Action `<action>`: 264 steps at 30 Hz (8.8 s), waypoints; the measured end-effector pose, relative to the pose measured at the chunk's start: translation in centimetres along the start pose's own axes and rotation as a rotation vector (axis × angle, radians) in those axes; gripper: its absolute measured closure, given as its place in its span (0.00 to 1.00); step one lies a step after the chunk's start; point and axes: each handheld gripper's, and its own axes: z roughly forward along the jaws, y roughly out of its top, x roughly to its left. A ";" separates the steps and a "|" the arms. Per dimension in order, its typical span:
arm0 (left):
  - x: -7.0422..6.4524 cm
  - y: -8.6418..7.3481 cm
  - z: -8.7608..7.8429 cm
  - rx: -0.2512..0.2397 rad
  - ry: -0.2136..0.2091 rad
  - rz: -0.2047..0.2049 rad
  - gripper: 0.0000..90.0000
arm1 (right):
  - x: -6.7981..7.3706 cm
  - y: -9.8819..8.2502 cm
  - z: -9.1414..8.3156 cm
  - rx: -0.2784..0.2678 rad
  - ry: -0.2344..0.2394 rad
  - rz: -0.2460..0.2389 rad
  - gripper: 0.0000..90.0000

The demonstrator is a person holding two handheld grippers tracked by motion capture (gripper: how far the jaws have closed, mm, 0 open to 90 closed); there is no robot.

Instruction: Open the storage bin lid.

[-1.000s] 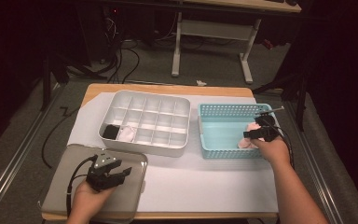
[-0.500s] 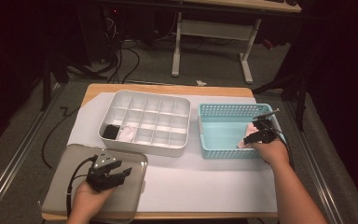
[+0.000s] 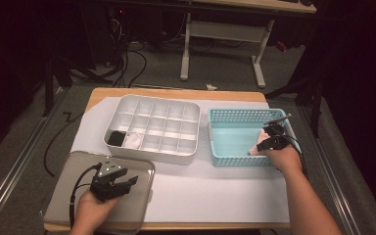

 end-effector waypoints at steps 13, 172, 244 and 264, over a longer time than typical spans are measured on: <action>-0.3 0.0 0.2 0.003 -0.003 0.007 0.55 | 0.1 -0.6 -3.1 -0.118 0.043 0.011 0.94; -0.5 -0.6 1.3 0.056 -0.009 0.011 0.55 | 6.4 -4.5 -7.7 -0.418 0.132 -0.158 0.77; -0.2 -1.1 1.3 0.067 -0.025 0.000 0.55 | -1.2 0.1 0.5 0.047 -0.083 0.055 0.80; -0.2 -1.0 1.3 0.060 -0.025 -0.005 0.55 | -0.2 0.1 -0.3 -0.018 -0.049 0.005 0.97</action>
